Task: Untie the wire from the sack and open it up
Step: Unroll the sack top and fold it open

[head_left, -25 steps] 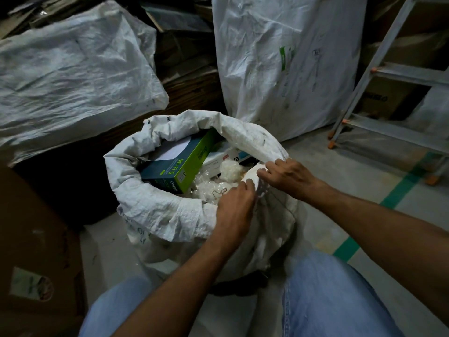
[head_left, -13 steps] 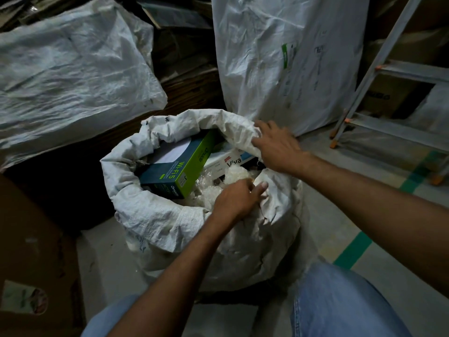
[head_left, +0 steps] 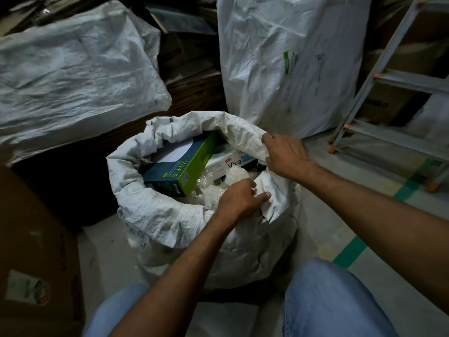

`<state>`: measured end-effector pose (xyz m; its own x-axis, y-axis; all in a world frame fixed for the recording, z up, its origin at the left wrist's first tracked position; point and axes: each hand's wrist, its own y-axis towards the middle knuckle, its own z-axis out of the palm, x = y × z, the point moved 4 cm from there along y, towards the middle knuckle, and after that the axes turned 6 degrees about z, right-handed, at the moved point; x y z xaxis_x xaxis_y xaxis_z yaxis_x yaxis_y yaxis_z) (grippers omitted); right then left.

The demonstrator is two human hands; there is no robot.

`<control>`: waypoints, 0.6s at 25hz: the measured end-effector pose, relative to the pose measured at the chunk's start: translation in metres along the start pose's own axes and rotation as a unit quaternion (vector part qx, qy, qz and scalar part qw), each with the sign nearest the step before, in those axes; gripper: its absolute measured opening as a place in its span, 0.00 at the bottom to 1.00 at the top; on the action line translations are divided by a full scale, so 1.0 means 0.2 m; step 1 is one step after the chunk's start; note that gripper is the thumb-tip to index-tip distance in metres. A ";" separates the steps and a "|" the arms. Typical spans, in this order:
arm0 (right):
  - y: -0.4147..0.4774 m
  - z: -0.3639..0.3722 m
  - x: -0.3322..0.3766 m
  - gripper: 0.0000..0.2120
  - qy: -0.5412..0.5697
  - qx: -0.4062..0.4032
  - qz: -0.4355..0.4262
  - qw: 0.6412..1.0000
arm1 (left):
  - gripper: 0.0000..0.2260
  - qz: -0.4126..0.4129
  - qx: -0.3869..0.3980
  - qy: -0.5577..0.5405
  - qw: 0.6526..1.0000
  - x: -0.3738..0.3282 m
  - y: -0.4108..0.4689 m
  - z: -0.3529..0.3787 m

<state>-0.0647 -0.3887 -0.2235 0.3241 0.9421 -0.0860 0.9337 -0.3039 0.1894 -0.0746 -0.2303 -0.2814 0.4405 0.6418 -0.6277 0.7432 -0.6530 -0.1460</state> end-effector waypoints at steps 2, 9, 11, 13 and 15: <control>-0.02 -0.03 0.01 0.22 -0.003 0.013 0.002 1.000 | 0.21 0.012 0.030 0.009 0.999 -0.04 -0.02 -0.05; 0.00 -0.10 0.00 0.23 0.028 0.034 0.034 0.998 | 0.10 0.064 0.019 0.095 0.993 -0.03 0.03 -0.31; 0.02 -0.06 0.01 0.24 0.039 0.030 0.041 0.998 | 0.14 0.087 -0.042 0.144 0.985 0.00 0.12 -0.41; 0.08 0.00 0.04 0.26 0.048 0.029 0.040 0.998 | 0.20 0.145 -0.093 0.221 0.960 0.02 0.28 -0.51; 0.15 0.09 0.08 0.29 0.068 0.036 0.038 0.996 | 0.29 0.199 -0.089 0.337 0.916 0.07 0.46 -0.56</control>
<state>-0.0287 -0.3861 -0.2368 0.3750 0.9251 0.0605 0.9173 -0.3797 0.1198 0.0558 -0.2372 -0.2184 0.8609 0.5084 0.0192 0.4996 -0.8520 0.1567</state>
